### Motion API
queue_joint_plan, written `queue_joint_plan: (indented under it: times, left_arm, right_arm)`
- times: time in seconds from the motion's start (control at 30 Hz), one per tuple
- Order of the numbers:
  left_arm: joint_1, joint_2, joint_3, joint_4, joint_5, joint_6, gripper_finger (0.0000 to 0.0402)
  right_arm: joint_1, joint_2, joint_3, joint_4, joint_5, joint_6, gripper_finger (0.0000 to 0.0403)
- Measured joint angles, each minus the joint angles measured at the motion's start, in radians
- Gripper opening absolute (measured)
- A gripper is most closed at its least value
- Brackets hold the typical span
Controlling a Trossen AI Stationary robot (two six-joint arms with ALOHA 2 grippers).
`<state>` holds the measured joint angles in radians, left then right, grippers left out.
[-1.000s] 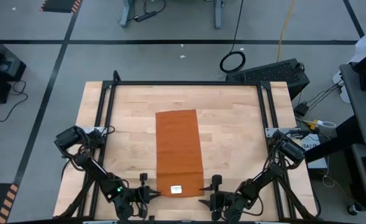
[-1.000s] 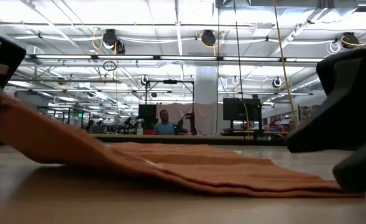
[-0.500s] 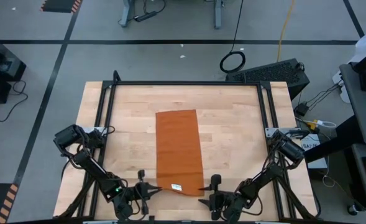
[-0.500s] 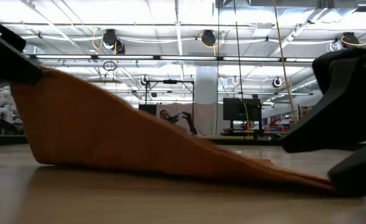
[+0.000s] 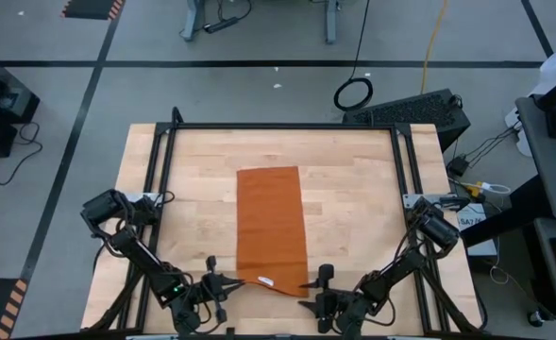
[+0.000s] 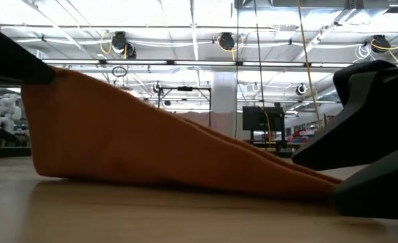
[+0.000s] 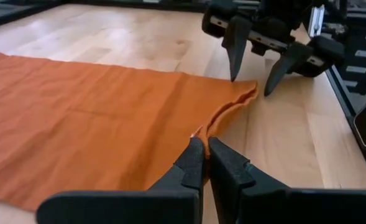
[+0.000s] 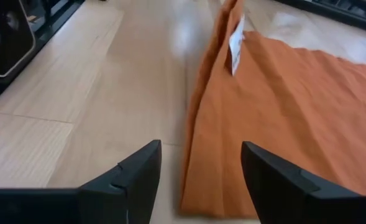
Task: Roll towel into tight, uniform cylinder
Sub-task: Roll the brown towel
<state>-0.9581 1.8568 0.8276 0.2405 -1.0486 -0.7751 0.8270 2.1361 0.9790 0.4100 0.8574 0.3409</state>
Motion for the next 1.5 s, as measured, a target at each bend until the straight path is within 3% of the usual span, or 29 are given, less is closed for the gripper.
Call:
queue_joint_plan:
  times: [0.53,0.93,1.07,1.23,1.5]
  left_arm:
    - [-0.011,-0.037,0.0,0.005,-0.111,-0.005,0.0017]
    - [-0.011,-0.037,0.0,0.004,-0.105,-0.005,0.0017]
    - [-0.012,-0.037,0.0,-0.016,-0.068,-0.005,0.0017]
    - [-0.014,-0.037,0.0,-0.06,0.062,-0.006,0.0017]
    - [-0.054,-0.037,0.0,-0.06,0.146,-0.096,0.0017]
  right_arm:
    - [-0.013,0.0,-0.002,-0.04,-0.009,0.066,0.0171]
    - [-0.019,0.003,-0.005,0.006,0.001,0.058,0.0054]
    - [-0.02,0.0,-0.005,0.017,-0.001,0.056,0.0009]
    - [-0.015,-0.047,-0.008,0.002,-0.012,0.096,0.0009]
    - [-0.025,-0.15,-0.006,0.008,-0.237,0.213,0.0003]
